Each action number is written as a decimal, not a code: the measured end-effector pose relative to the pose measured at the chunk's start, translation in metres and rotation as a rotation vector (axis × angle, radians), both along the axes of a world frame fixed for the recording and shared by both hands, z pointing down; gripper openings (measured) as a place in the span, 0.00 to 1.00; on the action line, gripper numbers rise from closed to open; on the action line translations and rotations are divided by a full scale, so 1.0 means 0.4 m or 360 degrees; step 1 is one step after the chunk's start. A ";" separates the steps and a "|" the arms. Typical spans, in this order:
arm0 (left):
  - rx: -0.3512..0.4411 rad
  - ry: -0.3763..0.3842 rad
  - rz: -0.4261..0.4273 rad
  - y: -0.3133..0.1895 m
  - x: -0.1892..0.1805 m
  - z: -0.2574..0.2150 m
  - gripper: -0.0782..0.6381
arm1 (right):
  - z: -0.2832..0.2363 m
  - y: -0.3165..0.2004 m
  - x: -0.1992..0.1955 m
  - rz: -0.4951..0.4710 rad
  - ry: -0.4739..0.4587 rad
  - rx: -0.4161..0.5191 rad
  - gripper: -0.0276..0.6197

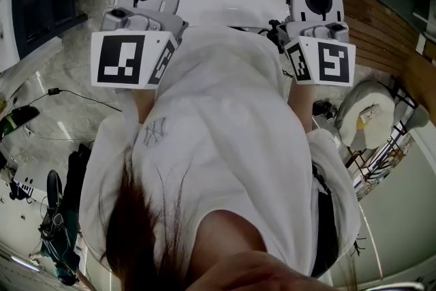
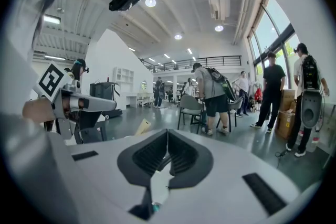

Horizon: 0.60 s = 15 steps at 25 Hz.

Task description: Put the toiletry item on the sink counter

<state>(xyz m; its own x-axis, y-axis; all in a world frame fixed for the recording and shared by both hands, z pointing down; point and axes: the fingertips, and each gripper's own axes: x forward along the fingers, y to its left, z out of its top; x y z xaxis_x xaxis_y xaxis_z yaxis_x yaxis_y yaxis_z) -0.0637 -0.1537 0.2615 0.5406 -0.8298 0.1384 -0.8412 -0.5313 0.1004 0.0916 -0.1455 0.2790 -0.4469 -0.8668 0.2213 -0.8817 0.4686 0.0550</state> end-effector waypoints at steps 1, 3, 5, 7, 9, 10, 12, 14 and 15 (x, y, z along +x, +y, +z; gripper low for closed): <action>0.0000 0.0000 -0.0001 0.000 0.000 0.000 0.12 | 0.000 0.000 0.000 -0.0001 0.0000 0.0001 0.06; -0.0001 0.0000 -0.0003 0.000 0.000 0.001 0.12 | 0.000 -0.001 0.000 -0.0002 0.0000 0.0000 0.06; -0.0001 0.0000 -0.0003 -0.001 0.000 0.001 0.12 | 0.000 -0.001 0.001 -0.0002 0.0000 0.0000 0.06; -0.0001 -0.0001 -0.0003 -0.001 0.001 0.001 0.12 | 0.000 -0.002 0.002 -0.0002 -0.0001 0.0001 0.06; 0.0000 -0.0003 -0.0004 -0.002 0.003 0.003 0.12 | 0.003 -0.003 0.005 -0.0002 -0.0003 0.0001 0.06; 0.0000 -0.0003 -0.0004 -0.002 0.004 0.004 0.12 | 0.005 -0.003 0.005 -0.0002 -0.0003 0.0002 0.06; 0.0000 -0.0002 -0.0004 -0.005 0.005 0.009 0.12 | 0.009 -0.006 0.006 -0.0002 -0.0004 0.0003 0.06; 0.0001 -0.0001 -0.0003 -0.009 0.005 0.013 0.12 | 0.014 -0.010 0.007 -0.0001 -0.0003 0.0003 0.06; 0.0002 0.0000 -0.0003 -0.011 0.006 0.014 0.12 | 0.015 -0.011 0.007 -0.0001 -0.0003 0.0003 0.06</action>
